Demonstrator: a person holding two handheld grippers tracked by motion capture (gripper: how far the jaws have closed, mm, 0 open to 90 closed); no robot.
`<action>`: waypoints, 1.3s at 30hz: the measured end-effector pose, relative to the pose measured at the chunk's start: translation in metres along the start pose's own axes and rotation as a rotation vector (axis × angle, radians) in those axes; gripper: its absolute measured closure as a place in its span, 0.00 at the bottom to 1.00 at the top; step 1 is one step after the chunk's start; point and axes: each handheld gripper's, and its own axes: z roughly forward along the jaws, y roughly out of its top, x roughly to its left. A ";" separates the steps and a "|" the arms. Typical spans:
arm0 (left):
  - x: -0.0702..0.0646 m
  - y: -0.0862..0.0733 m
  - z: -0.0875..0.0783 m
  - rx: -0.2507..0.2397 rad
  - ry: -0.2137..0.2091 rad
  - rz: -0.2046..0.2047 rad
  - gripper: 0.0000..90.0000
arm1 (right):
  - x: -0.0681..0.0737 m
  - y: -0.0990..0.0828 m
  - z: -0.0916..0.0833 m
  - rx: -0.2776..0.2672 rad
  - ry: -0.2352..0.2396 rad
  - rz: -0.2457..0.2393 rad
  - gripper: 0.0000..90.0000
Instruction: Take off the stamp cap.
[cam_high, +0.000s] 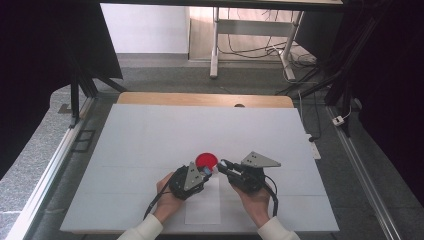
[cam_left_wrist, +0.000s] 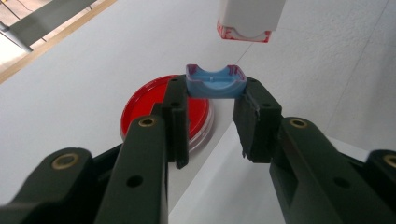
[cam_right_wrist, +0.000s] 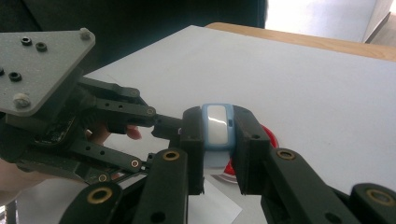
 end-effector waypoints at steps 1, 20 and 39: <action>0.000 0.000 0.000 -0.002 -0.002 -0.003 0.74 | 0.000 0.000 0.000 0.002 0.002 0.000 0.84; 0.007 -0.002 -0.014 -0.041 0.004 -0.017 0.74 | -0.004 0.001 -0.004 -0.020 0.005 0.004 0.84; 0.019 -0.018 -0.046 -0.027 0.015 -0.037 0.74 | -0.010 0.002 -0.006 -0.012 -0.006 -0.005 0.83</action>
